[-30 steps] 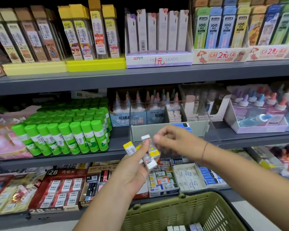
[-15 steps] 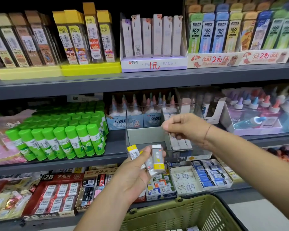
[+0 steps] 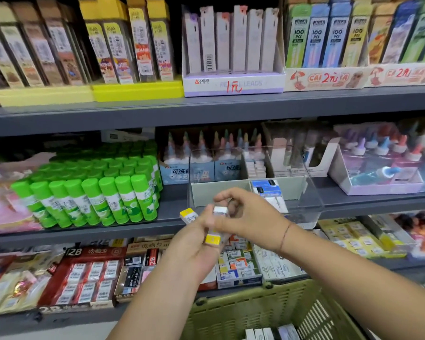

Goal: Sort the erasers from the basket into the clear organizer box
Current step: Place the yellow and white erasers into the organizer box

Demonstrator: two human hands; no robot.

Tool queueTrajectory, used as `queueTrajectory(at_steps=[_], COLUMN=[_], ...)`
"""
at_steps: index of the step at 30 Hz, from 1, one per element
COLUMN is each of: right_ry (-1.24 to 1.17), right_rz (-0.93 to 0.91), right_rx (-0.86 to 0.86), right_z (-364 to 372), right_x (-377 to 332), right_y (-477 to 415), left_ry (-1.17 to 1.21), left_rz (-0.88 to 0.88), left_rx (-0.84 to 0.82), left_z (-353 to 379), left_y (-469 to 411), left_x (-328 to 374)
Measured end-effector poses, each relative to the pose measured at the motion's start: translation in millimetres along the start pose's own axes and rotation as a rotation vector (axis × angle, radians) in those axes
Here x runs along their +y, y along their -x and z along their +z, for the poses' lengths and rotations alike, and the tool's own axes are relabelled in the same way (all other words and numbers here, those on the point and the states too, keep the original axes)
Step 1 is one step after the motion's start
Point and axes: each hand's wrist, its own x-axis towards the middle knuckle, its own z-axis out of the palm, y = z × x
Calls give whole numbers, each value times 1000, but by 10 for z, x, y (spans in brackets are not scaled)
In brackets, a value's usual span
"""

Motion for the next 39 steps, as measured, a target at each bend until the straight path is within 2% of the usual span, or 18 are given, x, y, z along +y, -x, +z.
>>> queueTrajectory(at_steps=[3, 10, 13, 15, 16, 21, 26, 30, 34, 39], right_ry=[41, -111, -121, -1, 66, 413, 652, 736, 678, 905], right_rz=[-22, -28, -28, -9, 16, 117, 47, 42, 40, 17], right_rx=[-12, -11, 210, 357, 372, 149, 109, 51, 30, 12], right_z=[-19, -254, -741, -1093, -1228, -1397, -1305, -1280, -1397, -1261], right_x=[-24, -102, -102, -65, -25, 140, 116, 80, 82, 264], right_y=[-34, -162, -407, -581, -651, -857, -997, -1053, -994, -1019], left_ry=[-14, 25, 85, 63, 41, -98, -214, -202, -197, -183], left_rz=[35, 91, 72, 43, 33, 11, -60, -65, -55, -50], left_rx=[11, 23, -31, -51, -51, -3, 17, 6, -25, -35], left_z=[7, -37, -45, -57, -67, -82, -98, -79, -77, -67], left_y=[-15, -11, 26, 45, 54, 59, 68, 68, 64, 67], left_x=[6, 80, 111, 110, 103, 68, 40, 39, 41, 20])
